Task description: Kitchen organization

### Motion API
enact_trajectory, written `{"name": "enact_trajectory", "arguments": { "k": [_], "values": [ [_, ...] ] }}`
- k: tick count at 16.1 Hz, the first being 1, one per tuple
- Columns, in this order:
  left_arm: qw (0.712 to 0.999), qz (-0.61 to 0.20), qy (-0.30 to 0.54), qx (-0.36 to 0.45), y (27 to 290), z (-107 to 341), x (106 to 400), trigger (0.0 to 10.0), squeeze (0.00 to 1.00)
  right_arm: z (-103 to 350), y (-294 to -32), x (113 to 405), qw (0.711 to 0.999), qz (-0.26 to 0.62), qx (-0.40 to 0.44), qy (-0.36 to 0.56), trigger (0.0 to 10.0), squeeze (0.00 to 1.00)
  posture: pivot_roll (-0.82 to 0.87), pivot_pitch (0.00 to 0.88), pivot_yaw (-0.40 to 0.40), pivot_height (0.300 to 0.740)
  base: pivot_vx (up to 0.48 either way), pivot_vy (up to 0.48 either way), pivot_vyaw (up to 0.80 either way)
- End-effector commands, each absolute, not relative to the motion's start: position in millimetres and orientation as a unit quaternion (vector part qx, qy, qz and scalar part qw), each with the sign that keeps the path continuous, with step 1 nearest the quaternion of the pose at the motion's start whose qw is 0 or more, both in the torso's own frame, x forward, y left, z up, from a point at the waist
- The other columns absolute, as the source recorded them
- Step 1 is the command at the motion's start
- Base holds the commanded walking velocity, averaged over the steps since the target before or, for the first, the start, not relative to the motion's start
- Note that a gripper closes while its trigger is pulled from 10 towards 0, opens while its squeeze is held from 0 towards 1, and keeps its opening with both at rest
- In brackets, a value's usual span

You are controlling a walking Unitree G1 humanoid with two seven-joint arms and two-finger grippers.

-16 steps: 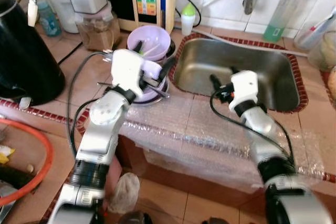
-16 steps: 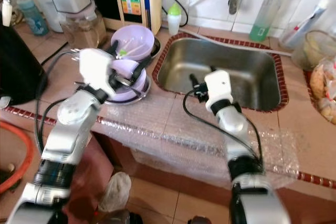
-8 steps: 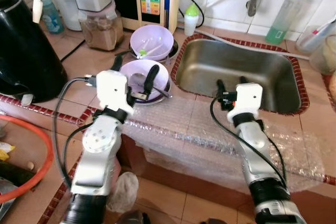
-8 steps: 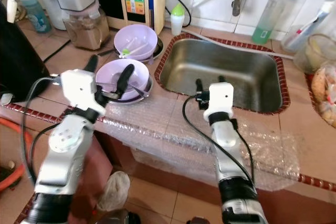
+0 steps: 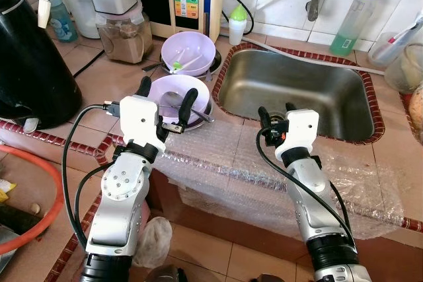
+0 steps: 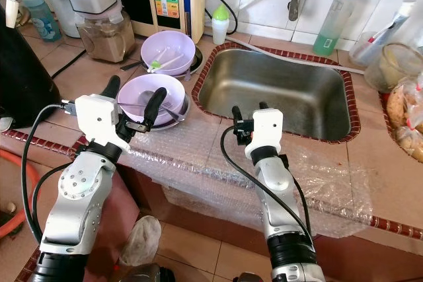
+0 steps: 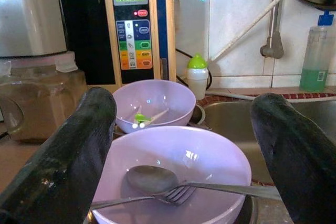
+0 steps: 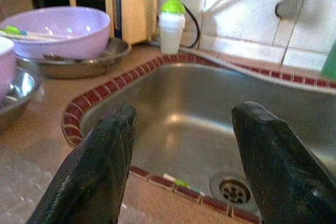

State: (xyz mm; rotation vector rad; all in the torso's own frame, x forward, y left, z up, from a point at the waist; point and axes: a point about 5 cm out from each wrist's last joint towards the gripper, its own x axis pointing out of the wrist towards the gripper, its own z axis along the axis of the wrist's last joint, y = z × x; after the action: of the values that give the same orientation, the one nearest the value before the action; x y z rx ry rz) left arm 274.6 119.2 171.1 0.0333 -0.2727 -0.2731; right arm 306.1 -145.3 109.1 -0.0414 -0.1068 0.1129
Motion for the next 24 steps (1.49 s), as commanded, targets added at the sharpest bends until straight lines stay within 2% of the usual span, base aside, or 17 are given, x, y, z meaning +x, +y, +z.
{"name": "enact_trajectory", "arguments": {
  "k": [1,3,5,9,14,18,19,20,21,23,24],
  "values": [
    [0.98,-0.139,-0.143,0.019,117,176,273,10.0,0.0,112,-150,306,0.997,0.045,-0.022,-0.053,10.0,0.0,0.02,0.0,-0.005,0.74,0.0,-0.352,0.0],
    [0.974,-0.161,-0.15,0.043,114,174,270,10.0,0.0,112,-148,308,0.996,0.04,-0.056,-0.05,10.0,0.0,0.02,0.0,-0.008,0.74,0.0,0.0,0.0],
    [0.947,-0.258,-0.169,0.094,100,172,260,10.0,0.0,114,-146,309,0.997,0.04,-0.041,-0.049,10.0,0.0,0.01,0.0,-0.011,0.74,0.0,0.0,0.0],
    [0.93,-0.317,-0.14,0.119,99,162,260,10.0,0.0,114,-146,307,0.997,0.049,-0.032,-0.039,10.0,0.0,0.0,0.0,-0.013,0.74,0.0,0.0,0.0],
    [0.919,-0.339,-0.117,0.164,100,142,260,10.0,0.0,113,-145,301,0.996,0.076,-0.028,-0.032,10.0,0.0,-0.01,0.0,-0.007,0.74,0.0,0.0,0.0],
    [0.922,-0.324,-0.116,0.176,106,139,268,10.0,0.0,115,-131,296,0.982,0.188,-0.025,-0.026,10.0,0.0,-0.02,0.0,-0.006,0.74,0.0,0.0,0.0],
    [0.922,-0.325,-0.117,0.175,105,139,272,5.0,0.0,116,-135,298,0.98,0.193,-0.035,-0.023,10.0,0.0,-0.02,0.0,-0.004,0.74,0.0,0.0,0.0],
    [0.922,-0.325,-0.118,0.176,105,138,273,2.2,0.0,117,-137,299,0.981,0.191,-0.036,-0.022,10.0,0.0,-0.02,0.0,-0.004,0.74,0.0,0.0,0.0],
    [0.921,-0.325,-0.117,0.177,105,137,275,0.0,0.0,117,-138,299,0.981,0.19,-0.035,-0.022,10.0,0.0,-0.02,0.0,-0.004,0.74,0.0,0.0,0.0],
    [0.921,-0.324,-0.117,0.18,106,136,278,0.0,0.0,118,-133,296,0.977,0.209,-0.027,-0.021,10.0,0.0,-0.02,0.0,-0.004,0.74,0.0,0.0,0.0],
    [0.922,-0.321,-0.117,0.182,107,136,280,0.0,0.0,120,-126,292,0.969,0.246,-0.019,-0.02,10.0,0.0,-0.02,0.0,-0.004,0.74,0.0,0.0,0.0]
  ]
}}
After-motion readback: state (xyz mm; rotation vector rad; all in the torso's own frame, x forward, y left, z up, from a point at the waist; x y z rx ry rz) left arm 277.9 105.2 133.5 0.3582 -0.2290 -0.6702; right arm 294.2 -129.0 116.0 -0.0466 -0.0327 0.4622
